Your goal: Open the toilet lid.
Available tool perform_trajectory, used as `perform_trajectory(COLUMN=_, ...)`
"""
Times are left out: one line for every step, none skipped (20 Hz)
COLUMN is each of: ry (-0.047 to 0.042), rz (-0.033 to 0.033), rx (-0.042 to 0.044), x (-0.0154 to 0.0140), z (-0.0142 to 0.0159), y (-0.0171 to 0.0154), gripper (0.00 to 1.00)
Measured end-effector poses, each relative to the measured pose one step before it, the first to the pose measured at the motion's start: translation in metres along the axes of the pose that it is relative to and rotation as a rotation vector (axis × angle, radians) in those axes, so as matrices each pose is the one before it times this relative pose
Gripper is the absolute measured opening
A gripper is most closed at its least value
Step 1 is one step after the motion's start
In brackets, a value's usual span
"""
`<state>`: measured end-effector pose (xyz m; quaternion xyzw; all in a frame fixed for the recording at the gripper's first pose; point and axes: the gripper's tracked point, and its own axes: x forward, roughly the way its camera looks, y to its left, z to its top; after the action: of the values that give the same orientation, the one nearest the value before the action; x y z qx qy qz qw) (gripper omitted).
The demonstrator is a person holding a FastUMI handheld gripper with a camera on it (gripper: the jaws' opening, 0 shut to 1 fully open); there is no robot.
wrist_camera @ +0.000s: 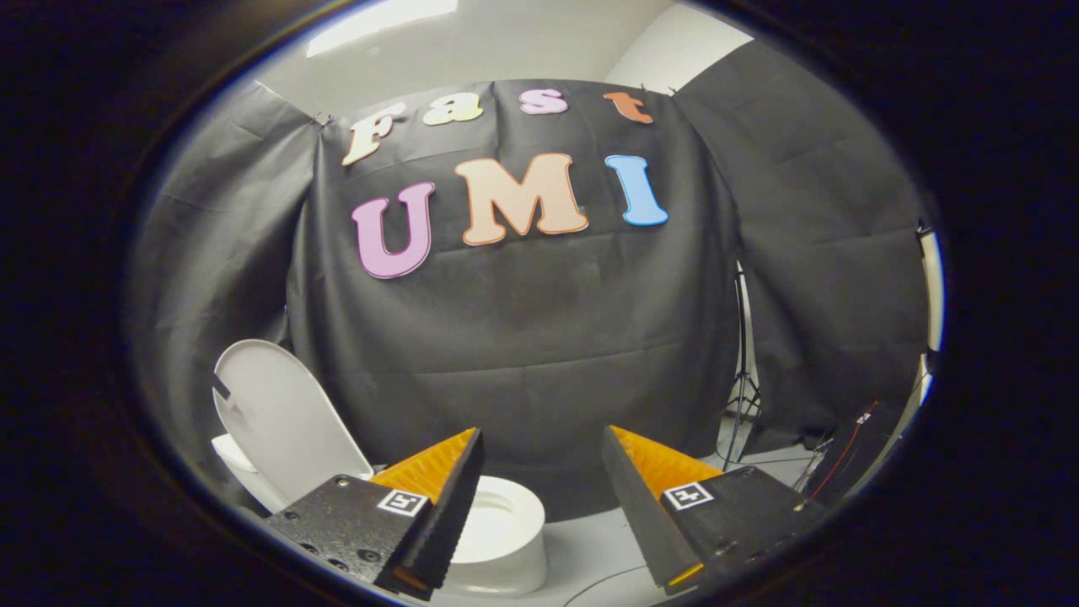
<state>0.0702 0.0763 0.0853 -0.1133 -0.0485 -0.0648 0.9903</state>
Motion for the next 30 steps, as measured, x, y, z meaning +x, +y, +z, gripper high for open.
perform_trajectory(ry=0.0031, rz=0.00425, rx=0.00092, x=0.00006, z=-0.00133, y=-0.00072, gripper=0.86)
perform_trajectory(ry=0.00363, rz=0.00188, rx=0.00287, x=0.00016, z=-0.00081, y=-0.00025, gripper=0.86)
perform_trajectory(ry=0.00305, rz=0.00084, rx=0.00338, x=0.00318, z=-0.0004, y=-0.00034, gripper=0.86)
perform_trajectory(ry=0.00212, rz=-0.00064, rx=0.00194, x=0.00029, z=-0.00011, y=-0.00023, gripper=0.87)
perform_trajectory(ry=0.00251, rz=-0.00184, rx=-0.00018, x=-0.00027, z=0.0001, y=-0.00077, gripper=0.86)
perform_trajectory(ry=0.00246, rz=-0.00186, rx=-0.00046, x=-0.00082, z=-0.00092, y=-0.00098, gripper=0.86)
perform_trajectory(ry=0.00208, rz=-0.00018, rx=0.00051, x=0.00064, z=-0.00113, y=-0.00048, gripper=0.86)
perform_trajectory(ry=-0.00052, rz=0.00151, rx=0.0021, x=-0.00094, z=0.00052, y=0.0, gripper=0.86)
perform_trajectory(ry=0.0002, rz=0.00216, rx=0.00212, x=-0.00004, z=0.00006, y=0.00001, gripper=0.86)
perform_trajectory(ry=0.00178, rz=0.00236, rx=0.00205, x=0.00022, z=-0.00062, y=0.00025, gripper=0.86)
perform_trajectory(ry=0.00323, rz=0.00167, rx=0.00215, x=0.00125, z=-0.00087, y=-0.00023, gripper=0.86)
perform_trajectory(ry=0.00353, rz=0.0004, rx=0.00262, x=-0.00009, z=-0.00123, y=-0.00095, gripper=0.86)
perform_trajectory(ry=0.00221, rz=0.00106, rx=0.00332, x=0.00093, z=-0.00023, y=-0.00026, gripper=0.86)
perform_trajectory(ry=0.00123, rz=0.0015, rx=0.00362, x=0.00003, z=0.00034, y=-0.00028, gripper=0.86)
perform_trajectory(ry=0.00164, rz=0.00146, rx=0.00295, x=0.00108, z=-0.00082, y=0.00011, gripper=0.86)
perform_trajectory(ry=0.00161, rz=0.00034, rx=0.00208, x=-0.00002, z=-0.00092, y=-0.00139, gripper=0.86)
perform_trajectory(ry=0.00118, rz=-0.00057, rx=0.00227, x=-0.00012, z=-0.00142, y=-0.0008, gripper=0.86)
perform_trajectory(ry=0.00137, rz=0.00116, rx=0.003, x=-0.00027, z=0.00028, y=-0.00067, gripper=0.86)
perform_trajectory(ry=0.00072, rz=0.00142, rx=0.00297, x=0.00011, z=-0.00052, y=0.00017, gripper=0.86)
perform_trajectory(ry=0.00196, rz=0.00087, rx=0.00216, x=0.00027, z=0.0007, y=0.00039, gripper=0.86)
perform_trajectory(ry=0.00417, rz=0.00097, rx=0.00151, x=0.00133, z=-0.00164, y=-0.00031, gripper=0.86)
perform_trajectory(ry=0.00682, rz=0.00067, rx=0.00165, x=0.00061, z=-0.00215, y=-0.0005, gripper=0.86)
perform_trajectory(ry=0.00963, rz=0.00076, rx=0.00352, x=0.00118, z=-0.00232, y=-0.00103, gripper=0.86)
perform_trajectory(ry=0.01086, rz=0.00467, rx=0.00604, x=-0.00005, z=-0.00251, y=-0.00097, gripper=0.87)
perform_trajectory(ry=0.00747, rz=0.0089, rx=0.00944, x=0.00191, z=-0.00305, y=0.00061, gripper=0.86)
perform_trajectory(ry=0.00118, rz=0.00979, rx=0.0135, x=0.00128, z=-0.00119, y=-0.00092, gripper=0.86)
perform_trajectory(ry=0.00083, rz=0.01047, rx=0.0153, x=0.00384, z=-0.00095, y=-0.00183, gripper=0.86)
perform_trajectory(ry=0.00131, rz=0.00966, rx=0.01091, x=0.00252, z=0.00043, y=-0.00206, gripper=0.87)
perform_trajectory(ry=0.00563, rz=0.00325, rx=0.006, x=0.00366, z=-0.0031, y=-0.00421, gripper=0.86)
perform_trajectory(ry=0.00484, rz=-0.00316, rx=0.00112, x=0.00376, z=-0.00167, y=-0.00531, gripper=0.86)
